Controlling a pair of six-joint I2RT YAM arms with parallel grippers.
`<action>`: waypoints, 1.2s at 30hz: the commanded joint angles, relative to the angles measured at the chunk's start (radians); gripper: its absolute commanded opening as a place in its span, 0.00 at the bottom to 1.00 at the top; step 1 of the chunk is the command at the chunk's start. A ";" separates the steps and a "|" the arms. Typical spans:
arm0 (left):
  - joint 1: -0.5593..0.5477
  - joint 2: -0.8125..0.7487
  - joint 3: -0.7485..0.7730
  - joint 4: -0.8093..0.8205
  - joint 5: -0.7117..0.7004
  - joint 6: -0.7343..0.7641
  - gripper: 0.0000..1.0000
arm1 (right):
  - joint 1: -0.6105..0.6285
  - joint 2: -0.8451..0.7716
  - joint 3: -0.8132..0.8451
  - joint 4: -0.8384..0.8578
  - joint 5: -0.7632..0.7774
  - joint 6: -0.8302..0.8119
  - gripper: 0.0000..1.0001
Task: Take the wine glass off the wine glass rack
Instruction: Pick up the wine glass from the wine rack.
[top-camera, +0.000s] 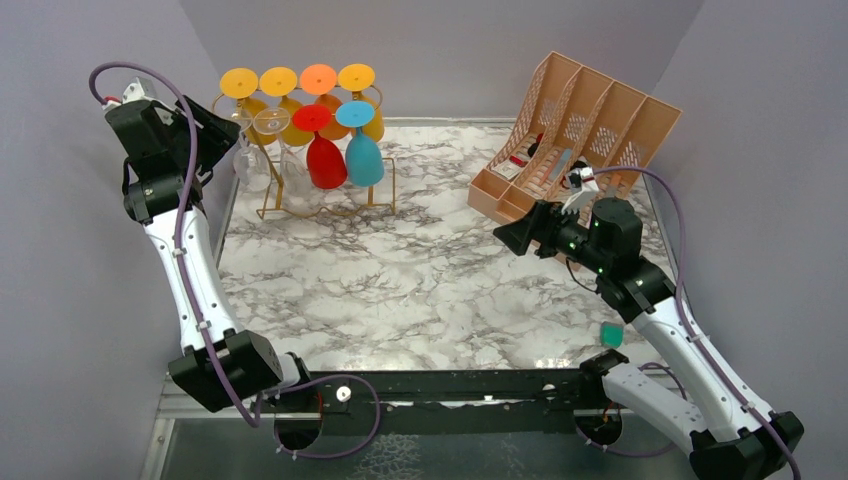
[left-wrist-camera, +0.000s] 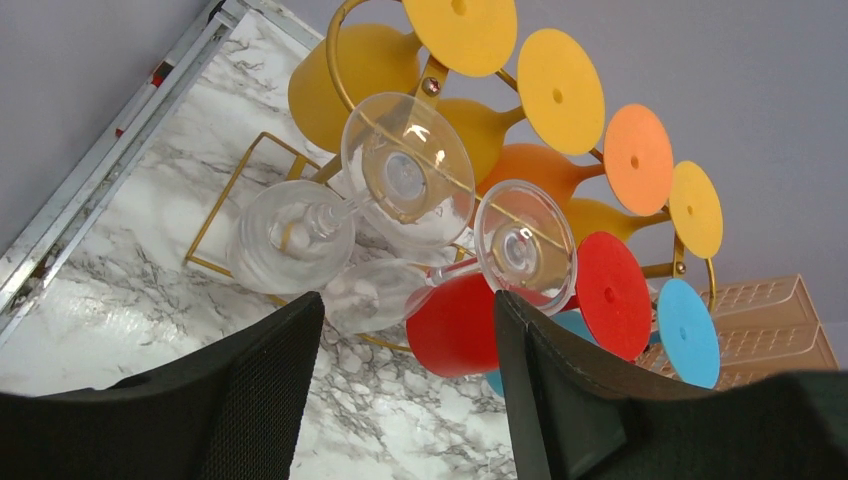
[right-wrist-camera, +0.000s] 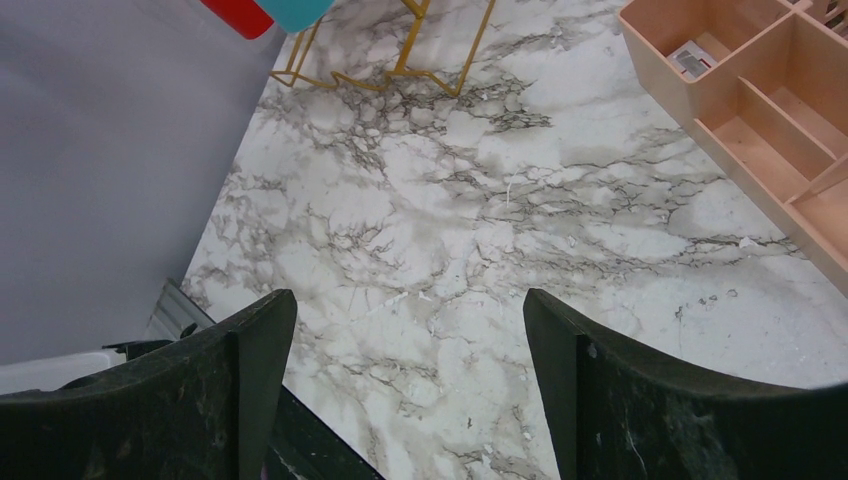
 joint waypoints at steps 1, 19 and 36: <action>0.016 0.032 0.007 0.092 0.059 -0.053 0.59 | -0.003 -0.018 0.033 -0.026 0.003 -0.009 0.86; 0.032 0.103 0.007 0.154 0.059 -0.084 0.41 | -0.003 -0.045 0.034 -0.042 0.015 -0.015 0.81; 0.047 0.110 -0.049 0.206 0.079 -0.122 0.12 | -0.004 -0.044 0.020 -0.030 -0.001 -0.001 0.81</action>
